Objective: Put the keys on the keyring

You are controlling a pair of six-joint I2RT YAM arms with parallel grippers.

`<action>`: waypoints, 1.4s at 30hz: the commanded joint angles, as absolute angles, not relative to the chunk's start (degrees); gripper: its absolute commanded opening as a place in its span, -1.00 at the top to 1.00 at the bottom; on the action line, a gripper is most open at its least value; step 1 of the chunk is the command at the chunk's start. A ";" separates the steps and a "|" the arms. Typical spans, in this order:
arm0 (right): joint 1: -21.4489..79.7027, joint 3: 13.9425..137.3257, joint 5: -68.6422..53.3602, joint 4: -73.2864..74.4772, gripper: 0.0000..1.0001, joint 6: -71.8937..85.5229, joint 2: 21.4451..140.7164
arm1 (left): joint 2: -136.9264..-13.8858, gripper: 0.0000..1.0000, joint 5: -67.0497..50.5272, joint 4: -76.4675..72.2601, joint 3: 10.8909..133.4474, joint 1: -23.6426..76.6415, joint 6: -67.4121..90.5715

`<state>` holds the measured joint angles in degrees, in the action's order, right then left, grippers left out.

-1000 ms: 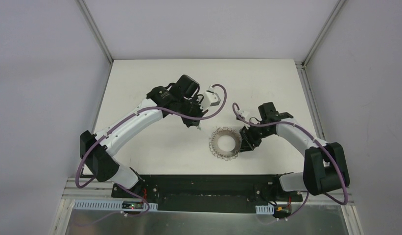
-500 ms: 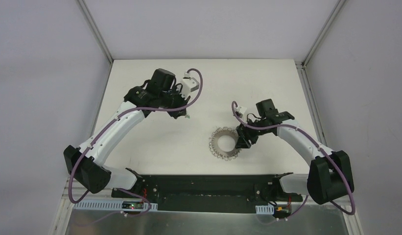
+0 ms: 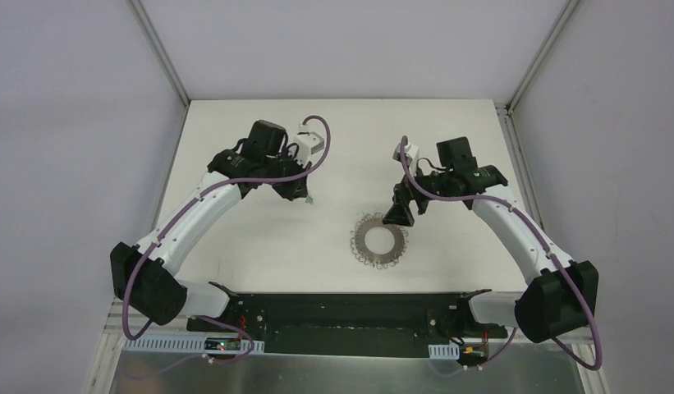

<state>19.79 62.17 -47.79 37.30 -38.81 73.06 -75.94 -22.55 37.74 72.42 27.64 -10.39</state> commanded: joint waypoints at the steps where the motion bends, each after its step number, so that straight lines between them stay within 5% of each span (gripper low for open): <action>1: 18.76 62.52 -53.04 36.90 -0.98 -32.07 74.63 | -80.32 1.00 -22.01 35.92 71.26 27.17 -6.82; 11: 14.57 65.93 -58.67 41.44 -0.99 -30.44 90.24 | -99.28 1.00 -19.31 45.30 81.12 27.16 -1.07; 18: 13.71 65.65 -57.01 41.79 -0.99 -32.89 95.79 | -109.14 0.76 -20.87 49.35 85.64 27.16 2.02; 26: 16.70 63.35 -41.16 33.52 -0.99 -27.89 92.59 | -112.70 0.19 -21.09 52.33 90.54 27.16 2.55; 33: 24.41 62.94 -25.48 24.73 -0.43 -25.23 93.41 | -108.30 -0.34 -19.53 53.05 92.56 27.16 1.68; 36: 25.72 64.76 -23.73 23.87 -0.18 -24.19 96.04 | -105.52 -0.39 -17.53 53.01 92.64 27.10 0.77; 42: 26.70 68.82 -21.97 24.23 0.00 -21.70 100.83 | -99.94 -0.41 -12.19 51.95 91.54 26.69 0.53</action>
<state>26.26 64.97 -25.85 25.30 -24.64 98.19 -106.02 -17.08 51.09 90.50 27.62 1.41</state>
